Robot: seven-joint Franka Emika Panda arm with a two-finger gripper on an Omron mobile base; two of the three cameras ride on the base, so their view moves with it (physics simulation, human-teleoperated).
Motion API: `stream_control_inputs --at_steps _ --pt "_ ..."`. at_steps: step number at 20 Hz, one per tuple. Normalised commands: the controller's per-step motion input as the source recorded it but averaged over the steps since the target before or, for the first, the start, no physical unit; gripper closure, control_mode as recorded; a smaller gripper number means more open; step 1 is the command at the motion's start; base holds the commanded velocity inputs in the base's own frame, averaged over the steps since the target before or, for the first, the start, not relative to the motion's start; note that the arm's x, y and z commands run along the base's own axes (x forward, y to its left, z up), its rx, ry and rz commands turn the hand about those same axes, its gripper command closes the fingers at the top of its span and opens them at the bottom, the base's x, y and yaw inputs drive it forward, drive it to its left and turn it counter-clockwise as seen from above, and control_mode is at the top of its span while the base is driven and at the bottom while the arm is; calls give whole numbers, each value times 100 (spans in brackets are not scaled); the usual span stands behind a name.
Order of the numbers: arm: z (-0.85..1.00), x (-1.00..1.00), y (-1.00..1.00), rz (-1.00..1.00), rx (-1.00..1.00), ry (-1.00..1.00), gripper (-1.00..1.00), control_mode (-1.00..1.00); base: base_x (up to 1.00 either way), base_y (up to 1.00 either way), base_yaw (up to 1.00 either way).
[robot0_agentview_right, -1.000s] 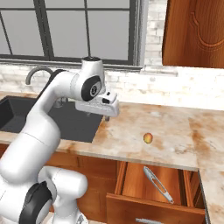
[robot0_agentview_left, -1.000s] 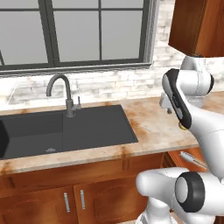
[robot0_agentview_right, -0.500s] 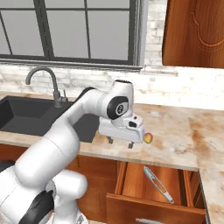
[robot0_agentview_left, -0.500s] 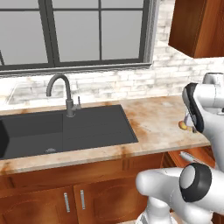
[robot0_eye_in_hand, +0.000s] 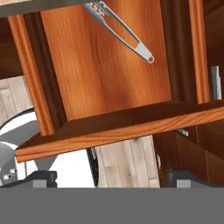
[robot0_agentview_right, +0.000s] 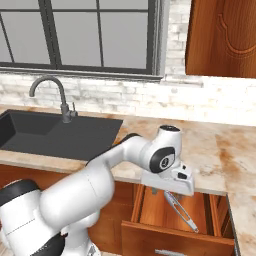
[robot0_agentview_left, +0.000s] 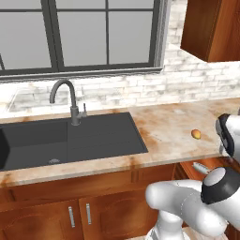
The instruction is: Pick the tongs from the drawer and place it on the counter.
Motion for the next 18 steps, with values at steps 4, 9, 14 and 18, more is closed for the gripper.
stream_control_inputs --at_steps 4,9,14,18 --pt "-84 0 -61 0 -2 0 -100 -100 0 0 0" --pt "-77 0 -30 0 -1 -4 -100 -100 0 0 0" --pt "-62 1 -13 0 -2 -13 -100 -100 0 0 0" --pt "-48 1 0 2 -6 -17 -100 -100 0 0 0"
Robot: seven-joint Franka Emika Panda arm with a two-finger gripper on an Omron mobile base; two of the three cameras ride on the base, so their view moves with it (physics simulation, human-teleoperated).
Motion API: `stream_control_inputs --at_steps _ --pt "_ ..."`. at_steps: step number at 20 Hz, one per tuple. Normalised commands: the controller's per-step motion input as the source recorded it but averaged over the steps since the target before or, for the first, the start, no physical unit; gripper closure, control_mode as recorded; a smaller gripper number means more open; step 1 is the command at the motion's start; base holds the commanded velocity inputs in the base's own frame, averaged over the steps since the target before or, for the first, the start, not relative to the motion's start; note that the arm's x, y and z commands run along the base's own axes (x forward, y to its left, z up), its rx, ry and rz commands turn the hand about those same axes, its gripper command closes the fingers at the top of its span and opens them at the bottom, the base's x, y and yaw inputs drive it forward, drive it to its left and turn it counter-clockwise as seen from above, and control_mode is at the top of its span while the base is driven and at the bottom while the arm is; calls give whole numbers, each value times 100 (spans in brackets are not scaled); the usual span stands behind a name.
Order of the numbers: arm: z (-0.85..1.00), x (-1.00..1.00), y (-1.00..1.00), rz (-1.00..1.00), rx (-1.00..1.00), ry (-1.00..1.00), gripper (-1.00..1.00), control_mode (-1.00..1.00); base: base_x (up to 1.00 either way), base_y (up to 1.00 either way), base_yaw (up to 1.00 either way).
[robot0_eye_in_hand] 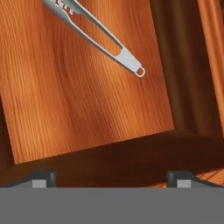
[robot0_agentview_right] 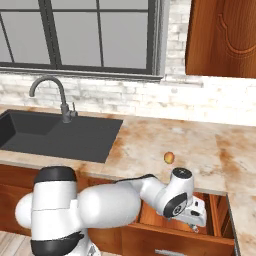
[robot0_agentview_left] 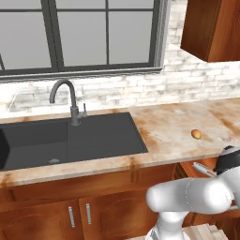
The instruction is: Pick the tongs from the drawer and place it on the counter.
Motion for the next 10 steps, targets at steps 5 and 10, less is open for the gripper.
stream_control_inputs --at_steps 5,10 --pt "-48 -7 11 9 -8 -5 -100 -100 0 0 0" --pt "-42 -78 14 26 -2 6 -100 -100 0 0 0"
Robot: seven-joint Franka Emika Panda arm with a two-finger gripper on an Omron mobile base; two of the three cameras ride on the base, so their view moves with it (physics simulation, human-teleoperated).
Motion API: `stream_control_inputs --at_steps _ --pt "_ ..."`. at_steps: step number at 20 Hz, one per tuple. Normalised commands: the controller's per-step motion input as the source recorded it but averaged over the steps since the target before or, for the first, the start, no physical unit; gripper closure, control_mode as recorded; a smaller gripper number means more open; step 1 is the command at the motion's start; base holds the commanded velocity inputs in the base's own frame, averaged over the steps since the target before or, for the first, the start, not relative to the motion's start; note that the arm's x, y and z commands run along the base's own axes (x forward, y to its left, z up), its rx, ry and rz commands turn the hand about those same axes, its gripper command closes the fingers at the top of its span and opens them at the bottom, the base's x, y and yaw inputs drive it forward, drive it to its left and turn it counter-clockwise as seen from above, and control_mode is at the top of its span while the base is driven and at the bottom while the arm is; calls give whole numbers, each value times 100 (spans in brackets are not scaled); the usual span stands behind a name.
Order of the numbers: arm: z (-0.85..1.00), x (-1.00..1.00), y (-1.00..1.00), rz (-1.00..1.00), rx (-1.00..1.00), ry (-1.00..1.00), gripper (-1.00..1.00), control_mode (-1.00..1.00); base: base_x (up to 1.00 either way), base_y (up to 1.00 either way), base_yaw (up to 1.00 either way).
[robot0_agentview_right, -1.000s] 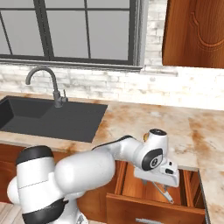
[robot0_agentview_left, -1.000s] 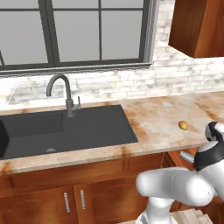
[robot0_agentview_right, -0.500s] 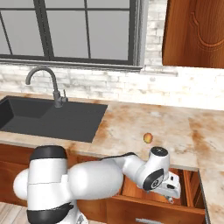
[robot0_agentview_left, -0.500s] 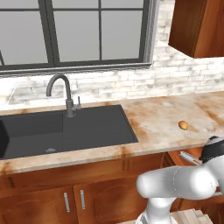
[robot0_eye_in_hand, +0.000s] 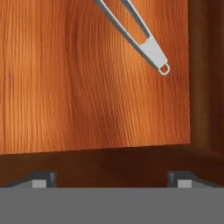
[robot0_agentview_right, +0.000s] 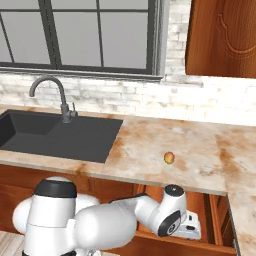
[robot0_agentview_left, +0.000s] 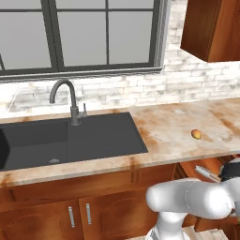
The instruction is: Pick the tongs from the drawer and place it on the counter.
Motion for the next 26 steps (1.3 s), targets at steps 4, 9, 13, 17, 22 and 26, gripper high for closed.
stream_control_inputs --at_steps 4,9,13,17,22,26 --pt "-13 -100 0 34 0 18 -100 -100 0 0 0" --pt "54 -90 -10 25 4 12 -100 -100 0 0 0" --pt "100 15 -44 16 10 -4 -100 -100 0 0 0" --pt "78 65 -45 13 11 -10 -100 -100 0 0 0" --pt "21 92 -20 2 13 -9 -100 -100 0 0 0" --pt "-34 93 -1 -3 3 5 -100 -100 0 0 0"
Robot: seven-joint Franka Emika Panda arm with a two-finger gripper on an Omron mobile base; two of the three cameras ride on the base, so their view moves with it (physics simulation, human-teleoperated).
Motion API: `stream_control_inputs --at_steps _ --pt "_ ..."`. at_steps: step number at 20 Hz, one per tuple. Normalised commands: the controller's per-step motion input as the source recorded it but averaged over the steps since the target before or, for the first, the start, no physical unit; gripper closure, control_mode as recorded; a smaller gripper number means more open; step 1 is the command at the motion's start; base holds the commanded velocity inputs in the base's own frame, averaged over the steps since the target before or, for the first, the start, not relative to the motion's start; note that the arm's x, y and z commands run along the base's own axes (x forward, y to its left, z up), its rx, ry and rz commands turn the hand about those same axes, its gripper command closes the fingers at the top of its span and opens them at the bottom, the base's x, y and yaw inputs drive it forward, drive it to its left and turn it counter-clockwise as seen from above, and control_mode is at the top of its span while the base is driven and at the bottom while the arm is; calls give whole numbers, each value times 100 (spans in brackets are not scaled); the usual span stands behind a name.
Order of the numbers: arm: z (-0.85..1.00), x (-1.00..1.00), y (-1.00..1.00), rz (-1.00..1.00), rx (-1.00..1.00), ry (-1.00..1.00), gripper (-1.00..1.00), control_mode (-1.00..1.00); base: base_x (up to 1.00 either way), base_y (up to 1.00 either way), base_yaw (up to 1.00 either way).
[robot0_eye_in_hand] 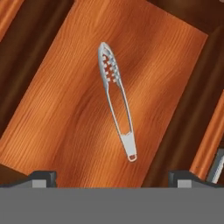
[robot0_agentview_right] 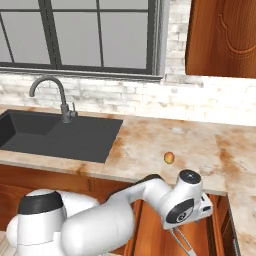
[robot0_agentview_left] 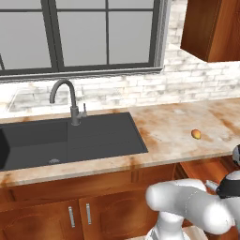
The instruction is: Pick the tongs from the drawer and place it on the counter.
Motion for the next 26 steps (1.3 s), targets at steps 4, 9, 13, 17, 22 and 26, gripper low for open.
stream_control_inputs --at_steps 4,9,13,17,22,26 --pt "-78 73 -2 -2 0 12 -100 -100 0 0 0" --pt "-100 24 -14 0 0 4 -100 -100 0 0 0" --pt "-100 -8 -19 0 0 0 -100 -100 0 0 0" --pt "-100 -2 -1 0 0 0 -100 -100 0 0 0" --pt "-100 -2 -11 2 0 0 -100 -100 0 0 0" --pt "-95 -55 -28 10 0 1 100 -100 0 0 0"
